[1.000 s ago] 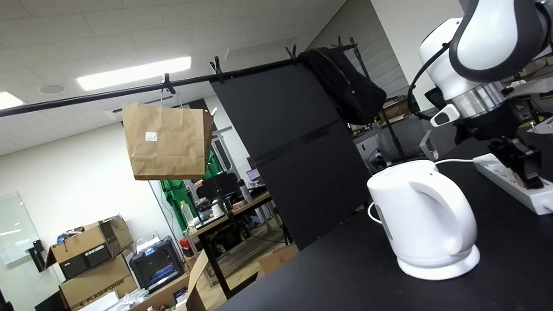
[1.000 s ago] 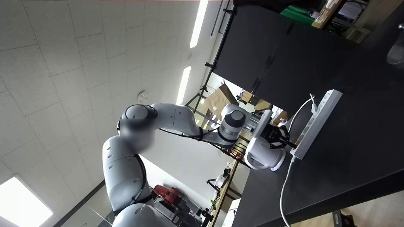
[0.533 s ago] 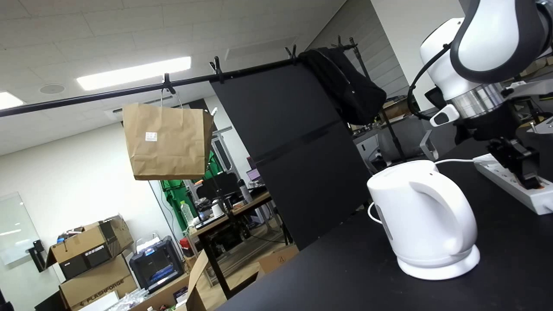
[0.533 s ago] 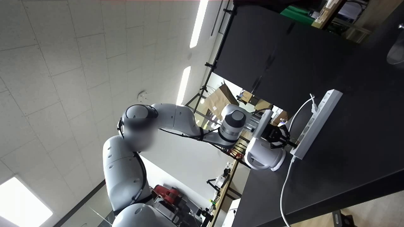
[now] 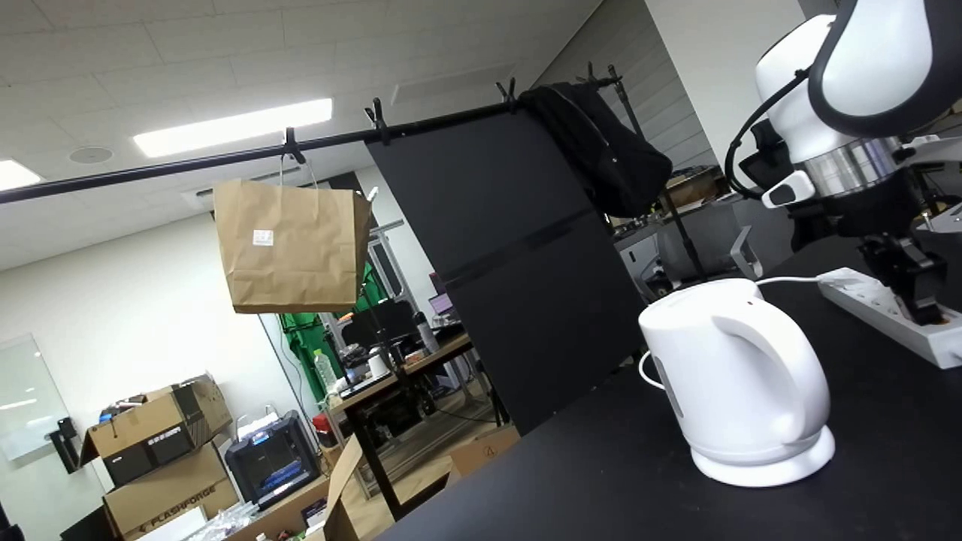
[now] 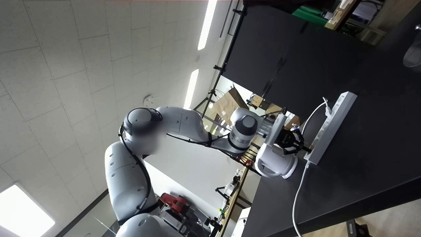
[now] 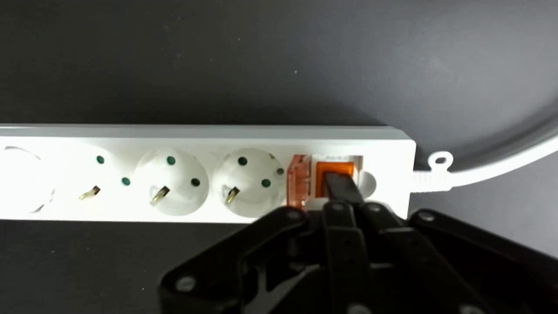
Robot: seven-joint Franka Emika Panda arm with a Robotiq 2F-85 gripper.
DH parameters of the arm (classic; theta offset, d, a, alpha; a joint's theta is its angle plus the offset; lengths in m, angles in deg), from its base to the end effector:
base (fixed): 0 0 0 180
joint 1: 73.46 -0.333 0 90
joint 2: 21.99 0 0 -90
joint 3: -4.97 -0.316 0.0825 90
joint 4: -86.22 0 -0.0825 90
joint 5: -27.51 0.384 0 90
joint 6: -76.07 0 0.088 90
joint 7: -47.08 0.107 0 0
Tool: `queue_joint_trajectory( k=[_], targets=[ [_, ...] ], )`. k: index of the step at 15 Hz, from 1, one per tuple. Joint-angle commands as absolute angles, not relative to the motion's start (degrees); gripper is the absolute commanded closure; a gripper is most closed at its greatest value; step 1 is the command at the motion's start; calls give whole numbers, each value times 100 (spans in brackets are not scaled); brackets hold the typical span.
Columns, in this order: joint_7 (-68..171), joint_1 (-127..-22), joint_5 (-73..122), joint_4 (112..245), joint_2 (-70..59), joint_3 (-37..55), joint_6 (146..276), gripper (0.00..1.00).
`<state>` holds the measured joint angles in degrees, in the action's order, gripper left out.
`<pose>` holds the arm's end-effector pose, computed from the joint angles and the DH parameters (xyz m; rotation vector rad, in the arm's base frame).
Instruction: Switch on the extension cord then turn the kettle on and off
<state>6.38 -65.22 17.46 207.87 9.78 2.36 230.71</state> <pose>0.5699 -0.0497 0.1468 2.8622 1.1477 0.0010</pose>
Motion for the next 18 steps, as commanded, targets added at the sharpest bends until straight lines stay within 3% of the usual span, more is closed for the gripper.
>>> queue_joint_trajectory(
  k=[1, 10, 18],
  targets=[
    [500, -6064, 1962, 21220, 1043, 69, 23812, 100],
    [-405, -4564, 2953, 21344, 1349, -1029, 24488, 100],
    [-557, -4202, 3246, 21240, 1654, -1334, 24524, 100]
  ],
)
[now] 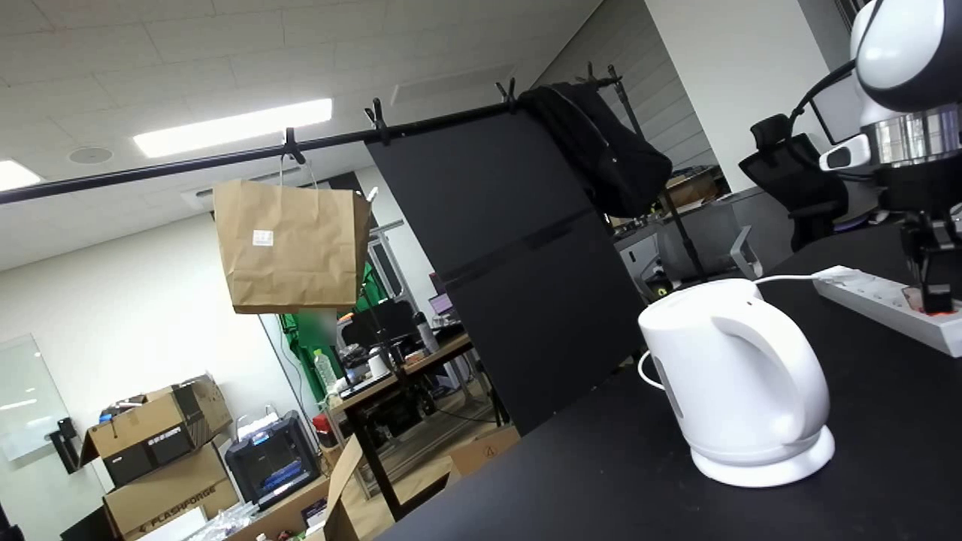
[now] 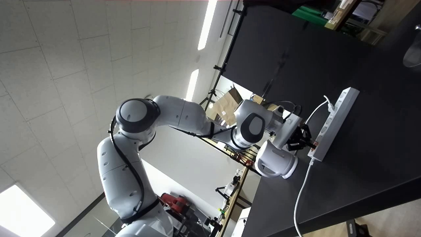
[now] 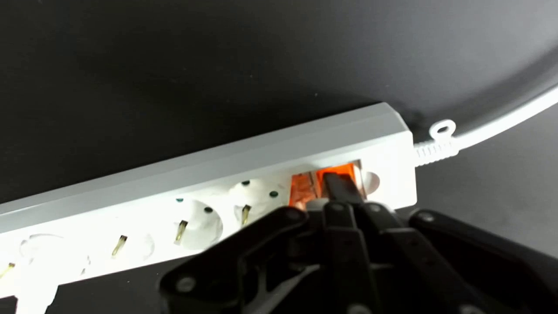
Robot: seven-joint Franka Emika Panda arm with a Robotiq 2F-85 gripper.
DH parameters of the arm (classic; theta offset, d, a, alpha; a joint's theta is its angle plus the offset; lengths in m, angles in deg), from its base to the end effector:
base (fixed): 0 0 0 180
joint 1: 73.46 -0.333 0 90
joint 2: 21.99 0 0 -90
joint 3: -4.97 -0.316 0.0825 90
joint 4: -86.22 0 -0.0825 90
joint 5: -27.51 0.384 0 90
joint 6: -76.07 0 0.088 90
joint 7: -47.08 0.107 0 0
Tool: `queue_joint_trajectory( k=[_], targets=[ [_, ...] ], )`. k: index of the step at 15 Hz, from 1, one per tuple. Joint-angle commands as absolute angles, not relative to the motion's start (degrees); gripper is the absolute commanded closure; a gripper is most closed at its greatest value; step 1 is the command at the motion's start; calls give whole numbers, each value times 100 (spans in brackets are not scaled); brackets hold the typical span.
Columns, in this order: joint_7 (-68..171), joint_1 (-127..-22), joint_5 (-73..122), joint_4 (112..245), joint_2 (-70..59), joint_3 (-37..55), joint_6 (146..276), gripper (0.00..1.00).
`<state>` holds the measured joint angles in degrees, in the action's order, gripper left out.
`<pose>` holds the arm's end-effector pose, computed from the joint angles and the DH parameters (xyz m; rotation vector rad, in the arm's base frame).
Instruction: Switch on the extension cord then turn the kettle on and off
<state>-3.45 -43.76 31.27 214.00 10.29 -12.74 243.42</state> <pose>0.5411 -0.1127 0.1421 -2.9319 -0.8305 -0.3348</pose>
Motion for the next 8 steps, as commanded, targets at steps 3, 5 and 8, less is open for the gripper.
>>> queue_joint_trajectory(
  k=[3, 5, 8],
  targets=[
    [-785, -3886, 3398, 21195, 1739, -1630, 24482, 100],
    [-1022, -3571, 3537, 21131, 1825, -1889, 24371, 100],
    [-1235, -3293, 3639, 21132, 1880, -2067, 24365, 100]
  ],
)
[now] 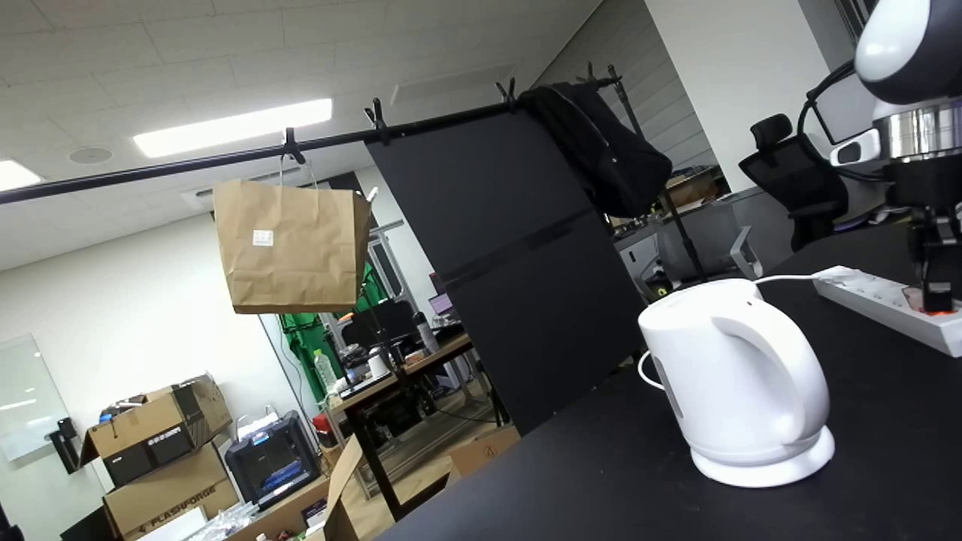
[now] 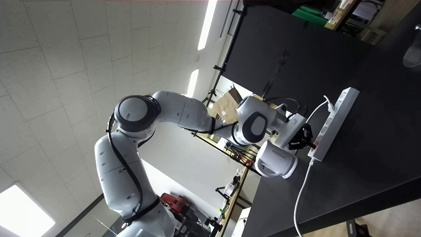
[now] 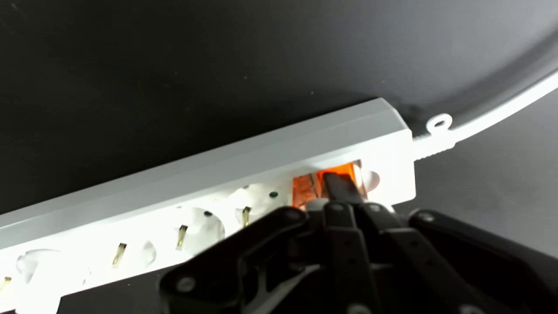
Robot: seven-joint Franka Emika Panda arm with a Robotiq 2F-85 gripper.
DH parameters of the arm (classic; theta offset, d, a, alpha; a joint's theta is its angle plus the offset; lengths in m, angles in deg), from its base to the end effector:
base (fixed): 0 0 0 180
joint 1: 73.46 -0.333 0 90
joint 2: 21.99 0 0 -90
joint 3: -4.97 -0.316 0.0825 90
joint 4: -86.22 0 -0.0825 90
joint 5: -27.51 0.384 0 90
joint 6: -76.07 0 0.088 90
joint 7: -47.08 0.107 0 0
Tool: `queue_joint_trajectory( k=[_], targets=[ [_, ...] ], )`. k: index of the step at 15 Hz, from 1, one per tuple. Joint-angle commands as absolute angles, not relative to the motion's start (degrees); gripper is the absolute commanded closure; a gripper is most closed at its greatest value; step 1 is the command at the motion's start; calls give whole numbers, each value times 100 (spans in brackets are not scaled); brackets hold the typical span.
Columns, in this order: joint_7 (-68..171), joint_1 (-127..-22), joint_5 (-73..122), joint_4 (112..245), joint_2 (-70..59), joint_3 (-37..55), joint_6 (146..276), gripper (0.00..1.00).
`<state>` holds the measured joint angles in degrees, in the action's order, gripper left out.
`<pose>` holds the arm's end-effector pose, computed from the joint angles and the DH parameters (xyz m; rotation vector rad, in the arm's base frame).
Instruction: Switch on the extension cord then turn the kettle on and off
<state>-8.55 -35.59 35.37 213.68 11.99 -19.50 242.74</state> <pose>0.5377 -0.1271 0.1393 -2.8663 -0.7677 -0.3843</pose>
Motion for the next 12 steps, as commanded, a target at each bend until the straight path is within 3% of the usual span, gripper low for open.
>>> queue_joint_trajectory(
  k=[1, 12],
  targets=[
    [-1289, -3235, 3628, 21139, 1893, -2102, 24365, 100],
    [-978, -3920, 3409, 21075, 1778, -1427, 24191, 100]
  ],
)
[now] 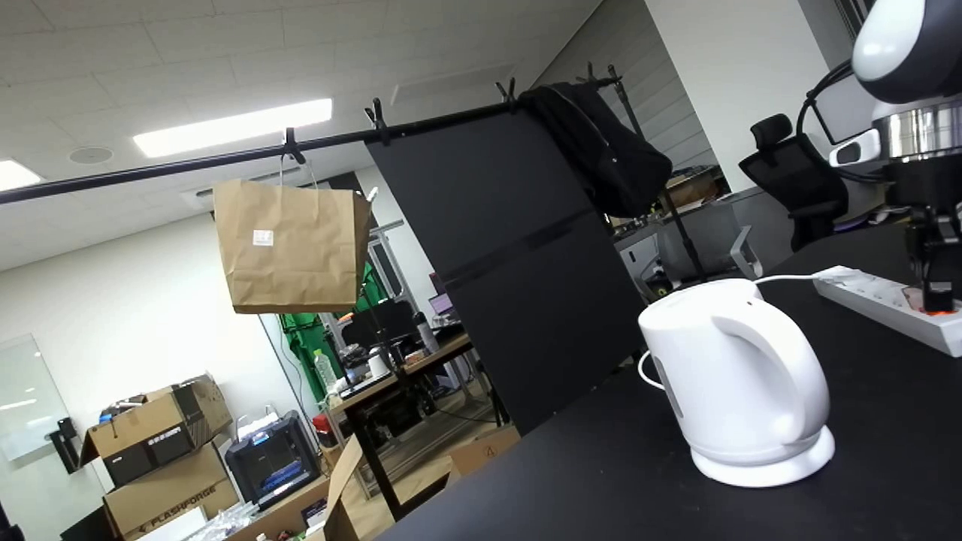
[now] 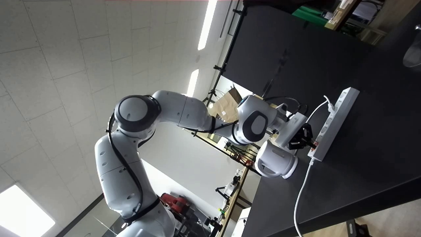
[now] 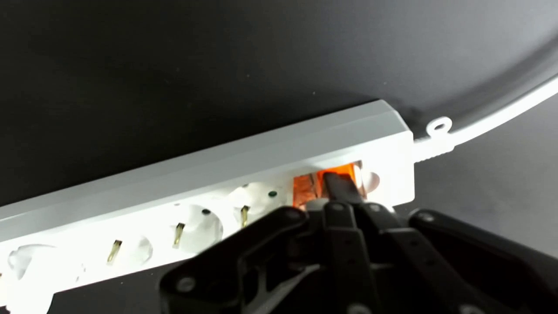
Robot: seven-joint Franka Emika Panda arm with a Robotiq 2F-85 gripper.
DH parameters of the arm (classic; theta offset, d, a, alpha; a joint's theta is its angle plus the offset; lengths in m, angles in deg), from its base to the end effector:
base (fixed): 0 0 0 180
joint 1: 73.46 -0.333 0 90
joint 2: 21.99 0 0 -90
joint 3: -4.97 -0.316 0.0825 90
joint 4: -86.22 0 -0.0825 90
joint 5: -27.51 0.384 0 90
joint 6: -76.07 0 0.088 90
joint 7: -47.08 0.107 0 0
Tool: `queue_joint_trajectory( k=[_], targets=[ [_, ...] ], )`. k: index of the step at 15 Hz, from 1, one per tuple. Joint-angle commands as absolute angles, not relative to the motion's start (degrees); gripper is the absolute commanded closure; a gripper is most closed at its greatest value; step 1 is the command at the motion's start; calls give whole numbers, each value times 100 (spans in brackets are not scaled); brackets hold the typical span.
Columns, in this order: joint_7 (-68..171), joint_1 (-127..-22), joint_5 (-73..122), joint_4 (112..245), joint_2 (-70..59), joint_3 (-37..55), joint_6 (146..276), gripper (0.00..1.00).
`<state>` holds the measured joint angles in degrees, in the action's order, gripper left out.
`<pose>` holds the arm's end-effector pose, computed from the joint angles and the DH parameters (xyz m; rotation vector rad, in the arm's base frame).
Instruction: Switch on the extension cord then turn the kettle on and off
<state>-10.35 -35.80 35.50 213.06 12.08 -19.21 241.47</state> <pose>0.5394 -0.1284 0.1391 -2.8512 -0.8106 -0.3716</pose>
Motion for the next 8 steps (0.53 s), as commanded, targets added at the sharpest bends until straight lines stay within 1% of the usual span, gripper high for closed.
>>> queue_joint_trajectory(
  k=[1, 4, 8],
  targets=[
    [-985, -3988, 3427, 21068, 1752, -1378, 24146, 100],
    [-1004, -4161, 3486, 21176, 1399, -1319, 24046, 100],
    [-1140, -4100, 3651, 21446, 814, -1531, 23985, 100]
  ],
)
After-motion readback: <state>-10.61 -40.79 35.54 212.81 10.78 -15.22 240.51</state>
